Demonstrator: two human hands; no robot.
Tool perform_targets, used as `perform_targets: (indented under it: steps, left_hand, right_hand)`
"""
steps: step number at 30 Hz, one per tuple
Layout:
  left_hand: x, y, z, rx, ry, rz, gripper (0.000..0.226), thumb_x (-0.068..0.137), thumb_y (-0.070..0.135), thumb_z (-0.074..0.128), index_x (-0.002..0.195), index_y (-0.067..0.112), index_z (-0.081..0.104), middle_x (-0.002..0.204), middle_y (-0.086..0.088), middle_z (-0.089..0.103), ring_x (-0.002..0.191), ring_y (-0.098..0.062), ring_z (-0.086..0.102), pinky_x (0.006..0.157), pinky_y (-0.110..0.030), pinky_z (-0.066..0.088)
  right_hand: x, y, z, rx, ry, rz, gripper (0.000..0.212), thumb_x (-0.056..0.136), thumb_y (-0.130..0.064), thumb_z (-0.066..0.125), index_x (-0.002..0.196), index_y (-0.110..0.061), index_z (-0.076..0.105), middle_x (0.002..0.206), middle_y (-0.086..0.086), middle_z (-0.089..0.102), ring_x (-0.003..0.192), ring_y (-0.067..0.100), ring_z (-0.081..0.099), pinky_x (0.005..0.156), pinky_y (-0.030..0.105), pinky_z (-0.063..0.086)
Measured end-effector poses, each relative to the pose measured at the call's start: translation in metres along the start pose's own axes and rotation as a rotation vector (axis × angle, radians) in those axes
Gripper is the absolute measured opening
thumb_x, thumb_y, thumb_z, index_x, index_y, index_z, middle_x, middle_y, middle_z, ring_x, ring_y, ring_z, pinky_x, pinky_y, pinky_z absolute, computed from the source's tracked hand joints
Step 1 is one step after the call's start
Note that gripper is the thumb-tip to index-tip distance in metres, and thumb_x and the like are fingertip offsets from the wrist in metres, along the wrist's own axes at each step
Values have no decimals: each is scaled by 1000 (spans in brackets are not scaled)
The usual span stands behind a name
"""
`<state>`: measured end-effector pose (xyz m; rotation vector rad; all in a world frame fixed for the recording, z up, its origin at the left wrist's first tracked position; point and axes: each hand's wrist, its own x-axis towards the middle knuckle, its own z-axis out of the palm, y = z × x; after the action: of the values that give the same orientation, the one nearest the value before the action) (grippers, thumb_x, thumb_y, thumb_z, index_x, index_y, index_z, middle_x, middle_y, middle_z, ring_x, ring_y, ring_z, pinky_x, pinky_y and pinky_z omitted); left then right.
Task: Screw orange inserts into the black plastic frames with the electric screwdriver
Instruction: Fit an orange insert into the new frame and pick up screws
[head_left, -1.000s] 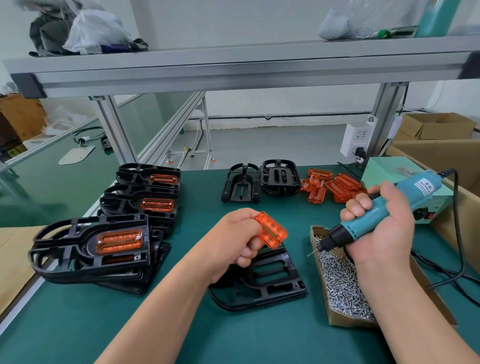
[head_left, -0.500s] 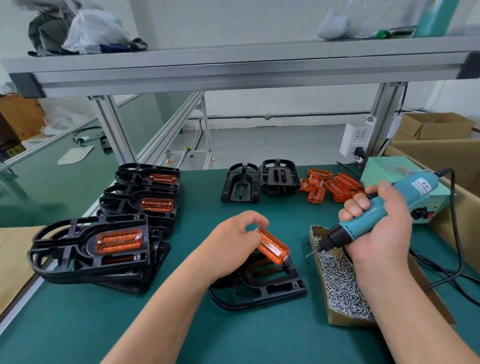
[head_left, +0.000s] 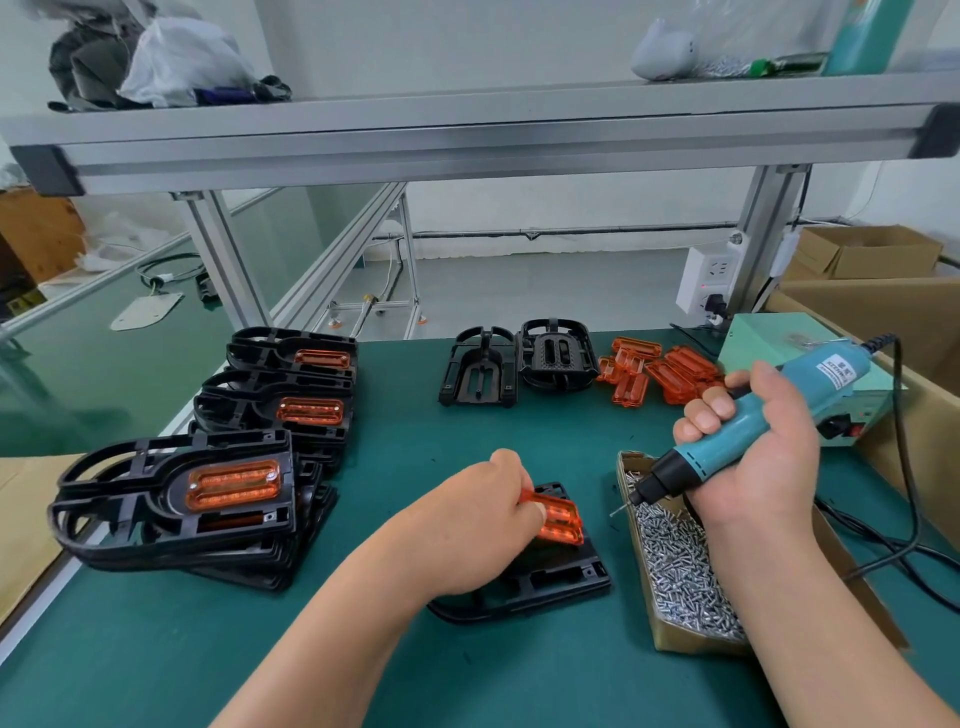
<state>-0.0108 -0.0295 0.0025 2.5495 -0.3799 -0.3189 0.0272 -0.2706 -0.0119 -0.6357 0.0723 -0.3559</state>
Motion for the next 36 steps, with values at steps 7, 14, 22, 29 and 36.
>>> perform_targets:
  steps: [7, 14, 22, 29, 36]
  left_hand:
    - [-3, 0, -2, 241, 61, -56, 14, 99, 26, 47, 91, 17, 53, 88, 0, 64, 82, -23, 60, 70, -39, 50]
    - [3, -4, 1, 263, 116, -27, 13, 97, 29, 52, 87, 26, 60, 83, 8, 66, 78, -10, 61, 66, -32, 51]
    - [7, -4, 9, 284, 112, 43, 8, 91, 40, 67, 95, 33, 70, 75, 17, 58, 77, -6, 56, 57, -24, 35]
    - [8, 3, 14, 336, 103, 63, 13, 93, 34, 62, 97, 27, 72, 92, 8, 70, 89, -18, 65, 76, -33, 56]
    - [10, 5, 22, 365, 115, 87, 15, 95, 34, 60, 96, 26, 72, 92, 8, 71, 87, -19, 65, 75, -32, 55]
  right_hand:
    - [-1, 0, 1, -11, -6, -10, 21, 103, -29, 58, 84, -18, 56, 69, -4, 45, 57, 11, 44, 55, 23, 41]
    - [-1, 0, 1, -16, -2, -24, 20, 103, -28, 58, 85, -18, 56, 69, -3, 45, 57, 11, 44, 55, 23, 42]
    - [-1, -1, 1, -12, -8, -11, 22, 104, -28, 56, 84, -18, 55, 69, -3, 45, 57, 11, 43, 55, 23, 40]
    - [-1, -1, 1, -14, -13, -12, 22, 104, -29, 55, 85, -19, 56, 69, -3, 45, 57, 11, 43, 55, 23, 40]
    - [0, 0, 2, -14, -12, -8, 21, 103, -29, 57, 85, -19, 56, 69, -3, 46, 57, 11, 44, 55, 23, 42]
